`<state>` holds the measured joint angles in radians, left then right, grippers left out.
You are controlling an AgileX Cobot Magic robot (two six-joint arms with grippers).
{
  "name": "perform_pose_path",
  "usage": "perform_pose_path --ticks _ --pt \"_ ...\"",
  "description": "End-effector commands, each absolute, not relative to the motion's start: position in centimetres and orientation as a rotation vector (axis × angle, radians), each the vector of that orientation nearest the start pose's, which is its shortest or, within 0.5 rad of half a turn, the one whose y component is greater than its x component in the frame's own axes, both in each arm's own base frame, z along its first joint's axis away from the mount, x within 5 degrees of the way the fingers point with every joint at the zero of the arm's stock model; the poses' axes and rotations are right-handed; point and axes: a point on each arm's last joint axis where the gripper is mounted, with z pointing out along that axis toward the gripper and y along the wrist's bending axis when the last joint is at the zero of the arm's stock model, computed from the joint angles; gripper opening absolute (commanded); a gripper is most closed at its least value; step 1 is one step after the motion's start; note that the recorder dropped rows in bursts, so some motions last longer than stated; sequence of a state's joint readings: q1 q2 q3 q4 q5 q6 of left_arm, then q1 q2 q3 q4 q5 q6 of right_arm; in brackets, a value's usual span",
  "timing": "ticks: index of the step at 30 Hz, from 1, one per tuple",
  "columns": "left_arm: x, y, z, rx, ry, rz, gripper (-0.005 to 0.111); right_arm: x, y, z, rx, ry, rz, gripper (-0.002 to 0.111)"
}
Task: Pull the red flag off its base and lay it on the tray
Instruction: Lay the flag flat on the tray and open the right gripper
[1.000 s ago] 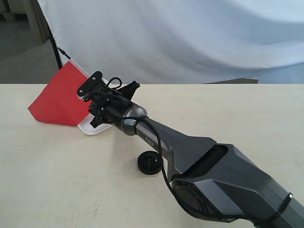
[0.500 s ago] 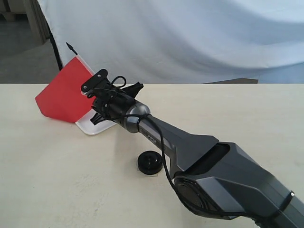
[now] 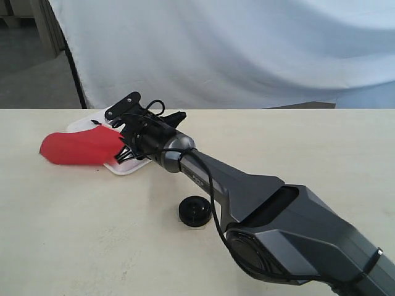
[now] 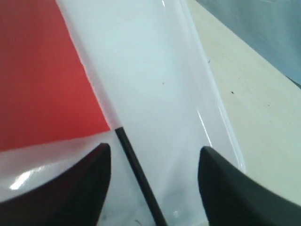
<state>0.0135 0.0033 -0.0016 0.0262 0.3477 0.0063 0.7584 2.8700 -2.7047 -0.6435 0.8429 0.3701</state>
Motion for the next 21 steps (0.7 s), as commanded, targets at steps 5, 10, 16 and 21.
perform_pose_path --ticks 5,10,16,21 --pt "5.3 0.2 18.2 0.007 1.827 0.036 0.000 45.9 37.4 10.9 -0.714 2.171 -0.181 0.057" --pt "5.3 0.2 18.2 0.007 1.827 0.036 0.000 45.2 37.7 11.6 -0.835 2.163 -0.243 0.057" --pt "5.3 0.2 18.2 0.007 1.827 0.036 0.000 42.7 38.5 16.5 -1.003 2.179 -0.301 0.000" --pt "5.3 0.2 18.2 0.007 1.827 0.036 0.000 41.2 37.9 17.9 -1.082 2.320 -0.261 -0.001"
